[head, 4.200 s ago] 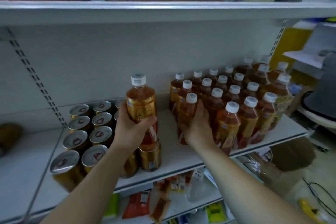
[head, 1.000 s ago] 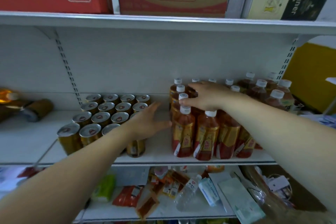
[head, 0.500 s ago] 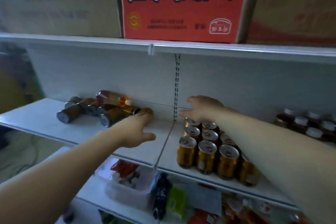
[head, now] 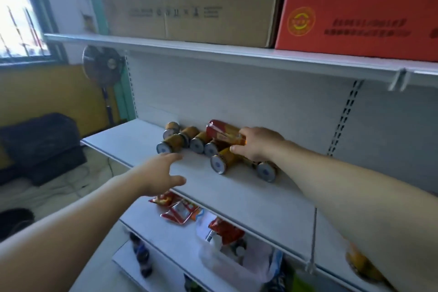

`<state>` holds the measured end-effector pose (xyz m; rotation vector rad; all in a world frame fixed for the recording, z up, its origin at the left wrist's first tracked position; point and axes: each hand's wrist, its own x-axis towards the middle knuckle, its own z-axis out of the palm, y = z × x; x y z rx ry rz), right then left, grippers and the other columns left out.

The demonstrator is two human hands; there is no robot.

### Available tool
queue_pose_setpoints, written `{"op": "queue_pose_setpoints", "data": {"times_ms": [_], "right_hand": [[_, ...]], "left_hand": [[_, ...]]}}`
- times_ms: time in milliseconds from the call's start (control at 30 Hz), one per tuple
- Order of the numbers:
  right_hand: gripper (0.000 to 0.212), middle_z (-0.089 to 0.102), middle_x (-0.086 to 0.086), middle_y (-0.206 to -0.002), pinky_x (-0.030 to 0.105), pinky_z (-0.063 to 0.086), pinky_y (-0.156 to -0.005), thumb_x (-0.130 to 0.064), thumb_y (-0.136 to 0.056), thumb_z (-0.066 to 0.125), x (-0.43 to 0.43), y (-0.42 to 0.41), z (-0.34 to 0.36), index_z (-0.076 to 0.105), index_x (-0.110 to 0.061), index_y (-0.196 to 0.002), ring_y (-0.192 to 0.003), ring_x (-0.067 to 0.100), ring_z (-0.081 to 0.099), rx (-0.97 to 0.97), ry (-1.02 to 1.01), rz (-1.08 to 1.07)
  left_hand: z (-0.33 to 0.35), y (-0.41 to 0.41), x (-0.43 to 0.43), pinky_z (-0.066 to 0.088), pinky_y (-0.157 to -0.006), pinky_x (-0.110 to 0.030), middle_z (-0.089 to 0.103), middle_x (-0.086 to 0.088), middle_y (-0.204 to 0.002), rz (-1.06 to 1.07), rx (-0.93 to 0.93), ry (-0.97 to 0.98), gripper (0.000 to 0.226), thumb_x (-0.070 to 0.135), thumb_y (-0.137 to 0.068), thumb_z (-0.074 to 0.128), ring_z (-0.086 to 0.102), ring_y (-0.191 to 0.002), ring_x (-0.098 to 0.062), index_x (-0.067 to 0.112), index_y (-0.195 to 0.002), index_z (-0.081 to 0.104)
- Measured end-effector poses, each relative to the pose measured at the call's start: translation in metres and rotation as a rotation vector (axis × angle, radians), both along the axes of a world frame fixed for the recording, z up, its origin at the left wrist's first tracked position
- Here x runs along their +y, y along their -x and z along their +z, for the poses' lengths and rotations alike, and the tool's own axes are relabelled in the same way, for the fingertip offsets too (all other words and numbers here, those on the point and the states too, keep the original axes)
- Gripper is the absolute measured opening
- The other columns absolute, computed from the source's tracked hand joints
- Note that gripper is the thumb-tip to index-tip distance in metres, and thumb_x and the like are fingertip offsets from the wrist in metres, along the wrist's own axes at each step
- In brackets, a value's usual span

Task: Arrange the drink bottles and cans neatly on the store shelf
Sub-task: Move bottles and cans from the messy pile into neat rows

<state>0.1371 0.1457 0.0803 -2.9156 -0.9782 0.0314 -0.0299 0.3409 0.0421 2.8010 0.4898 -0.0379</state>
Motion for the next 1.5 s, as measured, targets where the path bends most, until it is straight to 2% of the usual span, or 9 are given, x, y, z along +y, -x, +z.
{"op": "queue_pose_setpoints", "data": {"times_ms": [433,567,667,800,900,1033,1100,1333,1500], "right_hand": [[0.085,0.031,0.011,-0.143,0.045,0.040,-0.100,-0.058,-0.078,0.066,0.104,-0.131,-0.081,0.025,-0.024,-0.144,-0.130,0.033,0.032,-0.013,0.019,-0.214],[0.088,0.024,0.016,-0.147,0.044,0.037,-0.104,-0.050,-0.083,0.065,0.100,-0.135,-0.097,0.010,-0.034,-0.150,-0.130,0.037,0.034,0.001,0.021,-0.287],[0.076,0.039,0.012,-0.141,0.041,0.041,-0.100,-0.038,-0.084,0.065,0.100,-0.133,-0.090,0.024,-0.028,-0.147,-0.122,0.033,0.045,-0.057,-0.023,-0.299],[0.070,0.053,0.002,-0.132,0.037,0.042,-0.094,-0.043,-0.075,0.069,0.109,-0.111,-0.055,0.044,-0.025,-0.137,-0.112,0.028,0.052,-0.176,-0.075,-0.267],[0.066,0.062,0.004,-0.124,0.029,0.046,-0.084,-0.037,-0.071,0.073,0.128,-0.084,-0.026,0.051,-0.021,-0.130,-0.105,0.029,0.059,-0.236,-0.189,-0.266],[0.075,0.062,0.004,-0.125,0.023,0.040,-0.077,-0.034,-0.071,0.077,0.150,-0.035,-0.004,0.042,-0.029,-0.137,-0.101,0.023,0.059,-0.152,-0.330,-0.381],[0.079,0.061,0.004,-0.124,0.026,0.045,-0.081,-0.036,-0.069,0.078,0.160,-0.012,-0.006,0.038,-0.033,-0.138,-0.099,0.022,0.058,-0.064,-0.330,-0.434],[0.071,0.056,-0.005,-0.094,0.027,0.040,-0.067,-0.032,-0.074,0.074,0.201,0.015,-0.026,0.040,-0.033,-0.137,-0.089,0.021,0.054,-0.043,-0.231,-0.446],[0.080,0.053,-0.007,-0.113,0.014,0.034,-0.085,-0.030,-0.070,0.082,0.195,0.026,-0.078,0.042,-0.026,-0.140,-0.107,0.012,0.049,-0.136,-0.691,-0.496]], "left_hand": [[-0.041,-0.151,0.150,0.042,-0.082,-0.029,0.051,-0.009,-0.126,0.060,0.071,0.059,0.060,0.038,-0.083,0.065,0.054,-0.110,-0.030,0.026,-0.137,0.041],[-0.064,-0.191,0.172,0.039,-0.070,-0.031,0.059,-0.011,-0.096,0.090,0.063,0.129,0.068,0.043,-0.078,0.061,0.056,-0.085,-0.029,0.023,-0.137,0.033],[-0.085,-0.204,0.185,0.046,-0.080,-0.034,0.060,-0.015,-0.109,0.025,0.090,0.163,0.065,0.041,-0.088,0.057,0.059,-0.097,-0.032,0.017,-0.142,0.029],[-0.108,-0.208,0.212,0.046,-0.065,-0.032,0.061,-0.007,-0.080,0.015,-0.016,0.273,0.060,0.042,-0.085,0.061,0.060,-0.074,-0.030,0.019,-0.133,0.035],[-0.114,-0.204,0.226,0.049,-0.067,-0.036,0.063,-0.013,-0.088,-0.010,-0.071,0.464,0.059,0.051,-0.070,0.063,0.057,-0.073,-0.030,0.014,-0.114,0.050],[-0.113,-0.190,0.228,0.044,-0.060,-0.030,0.058,-0.013,-0.098,-0.019,-0.155,0.845,0.060,0.035,-0.071,0.073,0.055,-0.073,-0.026,0.019,-0.122,0.047],[-0.115,-0.186,0.226,0.049,-0.063,-0.034,0.060,-0.014,-0.089,-0.057,-0.181,0.983,0.063,0.034,-0.048,0.073,0.057,-0.070,-0.025,0.017,-0.105,0.052],[-0.127,-0.179,0.220,0.046,-0.058,-0.028,0.061,-0.012,-0.091,-0.257,-0.291,0.892,0.057,0.003,-0.053,0.084,0.058,-0.079,-0.028,0.013,-0.099,0.052],[-0.143,-0.170,0.219,0.037,-0.075,-0.028,0.058,-0.001,-0.098,-0.254,-0.284,0.903,0.068,0.002,-0.062,0.085,0.054,-0.090,-0.021,0.022,-0.111,0.043]]}}
